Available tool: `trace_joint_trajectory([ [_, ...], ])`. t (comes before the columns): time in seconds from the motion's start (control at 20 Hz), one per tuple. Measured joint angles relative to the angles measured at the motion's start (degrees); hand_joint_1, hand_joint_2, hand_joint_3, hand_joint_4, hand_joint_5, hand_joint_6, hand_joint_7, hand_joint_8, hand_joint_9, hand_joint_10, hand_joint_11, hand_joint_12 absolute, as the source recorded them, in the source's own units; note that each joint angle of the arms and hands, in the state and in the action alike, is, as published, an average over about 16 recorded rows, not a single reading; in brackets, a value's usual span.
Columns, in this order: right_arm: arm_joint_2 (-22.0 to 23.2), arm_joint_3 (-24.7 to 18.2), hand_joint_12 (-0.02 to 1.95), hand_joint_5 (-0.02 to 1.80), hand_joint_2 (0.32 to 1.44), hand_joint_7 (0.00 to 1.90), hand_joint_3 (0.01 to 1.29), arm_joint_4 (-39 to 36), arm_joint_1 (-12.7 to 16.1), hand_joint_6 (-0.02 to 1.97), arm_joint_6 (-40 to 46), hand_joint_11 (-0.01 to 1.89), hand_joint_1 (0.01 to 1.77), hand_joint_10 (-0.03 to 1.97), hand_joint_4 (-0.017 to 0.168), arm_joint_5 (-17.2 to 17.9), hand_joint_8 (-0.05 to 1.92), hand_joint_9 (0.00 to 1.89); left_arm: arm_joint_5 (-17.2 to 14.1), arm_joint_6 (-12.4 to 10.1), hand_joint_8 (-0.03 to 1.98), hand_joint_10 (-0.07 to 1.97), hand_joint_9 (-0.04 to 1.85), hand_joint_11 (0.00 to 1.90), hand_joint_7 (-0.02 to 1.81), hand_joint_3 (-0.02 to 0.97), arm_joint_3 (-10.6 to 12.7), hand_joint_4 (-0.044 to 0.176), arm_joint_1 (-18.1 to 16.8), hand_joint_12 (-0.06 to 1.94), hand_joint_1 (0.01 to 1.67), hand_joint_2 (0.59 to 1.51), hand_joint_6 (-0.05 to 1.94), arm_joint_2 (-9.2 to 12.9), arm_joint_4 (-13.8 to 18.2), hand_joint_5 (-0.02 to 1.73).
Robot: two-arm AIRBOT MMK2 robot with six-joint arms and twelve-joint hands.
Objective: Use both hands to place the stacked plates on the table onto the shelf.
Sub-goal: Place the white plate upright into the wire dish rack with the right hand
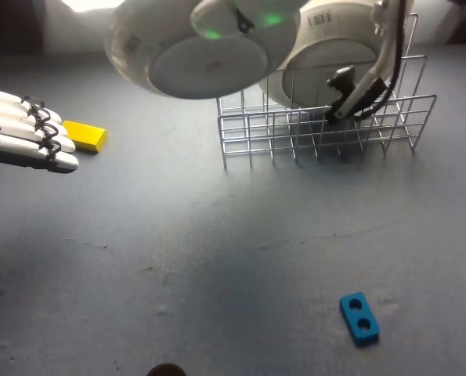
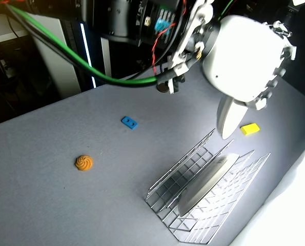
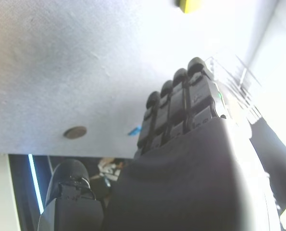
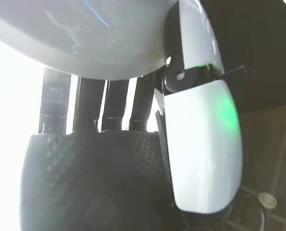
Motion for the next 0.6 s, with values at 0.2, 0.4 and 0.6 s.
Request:
trace_joint_trajectory([
  [0.2, 0.87, 0.0, 1.17, 1.09, 1.01, 1.16, 0.02, 0.66, -1.19, 0.69, -0.36, 0.85, 1.22, 0.02, 0.019, 0.24, 0.7, 1.35, -0.01, 0.01, 0.0, 0.0, 0.02, 0.01, 0.02, 0.014, -0.05, 0.002, 0.05, 0.02, 0.01, 1.07, 0.02, 0.0, 0.12, 0.02],
  [0.4, 1.79, 0.0, 1.16, 1.09, 1.01, 1.17, 0.02, 0.72, -2.33, 0.69, -0.38, 0.85, 1.22, 0.02, 0.019, 0.2, 0.68, 1.36, -0.01, 0.01, 0.0, 0.0, 0.02, 0.01, 0.02, 0.014, -0.1, 0.002, 0.18, 0.02, 0.01, 1.072, 0.02, 0.0, 0.21, 0.02],
  [0.6, 2.71, 0.04, 1.17, 1.09, 1.01, 1.17, 0.02, 0.75, -3.24, 0.69, -0.37, 0.84, 1.22, 0.02, 0.019, 0.23, 0.67, 1.36, -0.01, 0.02, 0.0, 0.0, 0.02, 0.01, 0.02, 0.014, -0.13, 0.002, 0.31, 0.02, 0.01, 1.07, 0.02, 0.0, 0.28, 0.01],
])
